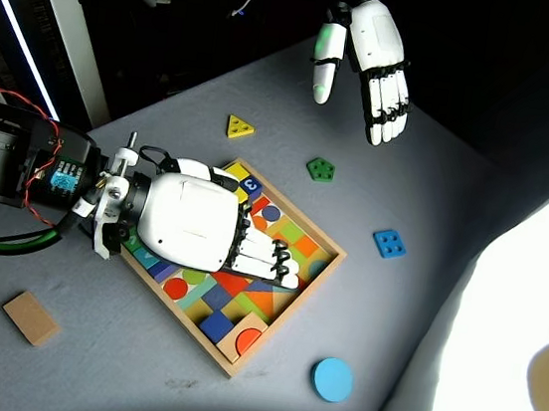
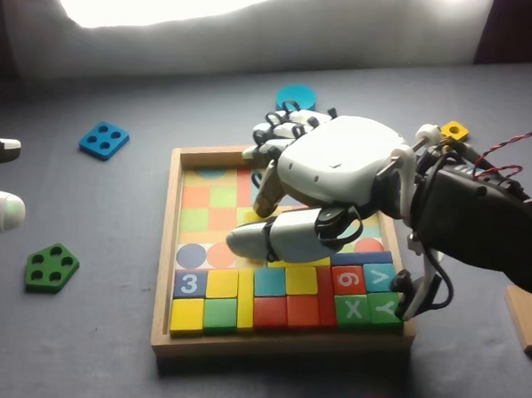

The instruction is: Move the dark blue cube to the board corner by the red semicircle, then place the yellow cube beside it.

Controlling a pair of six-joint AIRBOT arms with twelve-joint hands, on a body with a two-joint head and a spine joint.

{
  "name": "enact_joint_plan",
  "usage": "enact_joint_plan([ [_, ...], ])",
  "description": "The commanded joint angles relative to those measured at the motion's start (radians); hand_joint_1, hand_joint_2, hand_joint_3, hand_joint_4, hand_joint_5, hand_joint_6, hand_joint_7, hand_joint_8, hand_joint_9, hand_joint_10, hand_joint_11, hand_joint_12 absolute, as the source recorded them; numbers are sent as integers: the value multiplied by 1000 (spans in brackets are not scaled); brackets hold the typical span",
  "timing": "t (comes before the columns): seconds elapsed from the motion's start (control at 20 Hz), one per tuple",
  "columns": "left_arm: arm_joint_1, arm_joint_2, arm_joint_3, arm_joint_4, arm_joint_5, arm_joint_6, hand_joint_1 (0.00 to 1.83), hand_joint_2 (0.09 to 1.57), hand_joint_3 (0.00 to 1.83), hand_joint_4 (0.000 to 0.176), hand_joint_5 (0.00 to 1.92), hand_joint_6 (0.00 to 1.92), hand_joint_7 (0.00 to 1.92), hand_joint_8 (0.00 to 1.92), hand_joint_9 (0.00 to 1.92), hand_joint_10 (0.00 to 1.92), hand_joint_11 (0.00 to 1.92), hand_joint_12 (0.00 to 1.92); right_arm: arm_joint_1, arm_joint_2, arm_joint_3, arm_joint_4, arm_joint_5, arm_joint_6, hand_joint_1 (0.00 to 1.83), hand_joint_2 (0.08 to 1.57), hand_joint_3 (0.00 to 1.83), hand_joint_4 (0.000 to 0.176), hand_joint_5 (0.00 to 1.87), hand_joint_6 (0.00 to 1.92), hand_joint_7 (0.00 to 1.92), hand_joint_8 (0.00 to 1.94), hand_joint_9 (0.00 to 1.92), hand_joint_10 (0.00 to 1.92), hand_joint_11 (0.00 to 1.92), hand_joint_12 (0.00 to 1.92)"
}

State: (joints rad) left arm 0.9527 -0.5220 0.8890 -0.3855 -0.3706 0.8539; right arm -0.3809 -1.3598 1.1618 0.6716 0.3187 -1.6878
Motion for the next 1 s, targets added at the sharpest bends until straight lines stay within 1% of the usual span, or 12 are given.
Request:
enact_joint_plan([
  [0.0,-2,1,9,-6,-93,-9,0,1283,1,27,115,2,115,0,94,1,0,338,14,5,0,-22,94,5,0,1161,1,0,879,2,284,1,94,2,0,167],
  [0.15,-2,1,8,-6,-93,-10,0,1277,0,24,114,0,113,0,97,1,0,366,12,2,-1,-47,98,8,0,1160,0,0,875,0,286,0,99,1,0,165],
  [0.25,-2,1,7,-6,-93,-10,0,1287,1,30,108,1,103,0,79,1,0,312,6,0,-1,-47,97,11,0,1165,1,0,870,2,277,1,96,0,0,130],
  [0.35,-2,1,7,-6,-93,-10,0,1281,0,37,110,1,103,1,79,1,0,330,-5,-5,-1,-48,90,11,0,1162,0,0,875,4,277,3,98,2,0,146],
  [0.45,-2,1,7,-6,-93,-10,0,1285,1,31,111,1,101,0,82,2,0,338,-13,-8,-1,-67,91,11,0,1163,0,0,882,4,283,1,95,0,0,121],
  [0.55,-3,1,7,-6,-93,-10,0,1293,4,27,105,0,98,0,80,1,0,338,-14,-9,0,-68,95,17,0,1164,0,0,881,2,288,1,101,2,0,142],
  [0.6,-3,1,7,-6,-93,-10,0,1291,2,29,95,2,100,0,72,2,0,295,-14,-9,0,-68,95,20,0,1162,0,0,882,2,285,0,104,3,0,147],
  [0.65,-3,1,7,-6,-93,-10,0,1278,0,28,109,6,121,5,88,7,0,335,-16,-10,-1,-68,95,22,0,1165,0,0,883,2,314,10,115,7,0,150],
  [0.8,-3,1,7,-6,-93,-10,0,1272,0,27,104,3,114,0,90,6,0,350,-30,-11,4,-69,97,13,0,1167,1,0,875,2,319,5,112,3,0,133],
  [0.85,-3,1,8,-6,-93,-10,0,1277,0,29,117,8,117,2,91,6,0,350,-33,-11,10,-69,97,10,0,1165,0,0,871,1,308,0,108,1,0,128],
  [0.95,-3,1,8,-6,-93,-12,0,1282,1,26,120,7,120,2,93,5,0,367,-38,-9,26,-69,94,9,0,1162,0,0,881,3,279,0,111,1,0,157],
])
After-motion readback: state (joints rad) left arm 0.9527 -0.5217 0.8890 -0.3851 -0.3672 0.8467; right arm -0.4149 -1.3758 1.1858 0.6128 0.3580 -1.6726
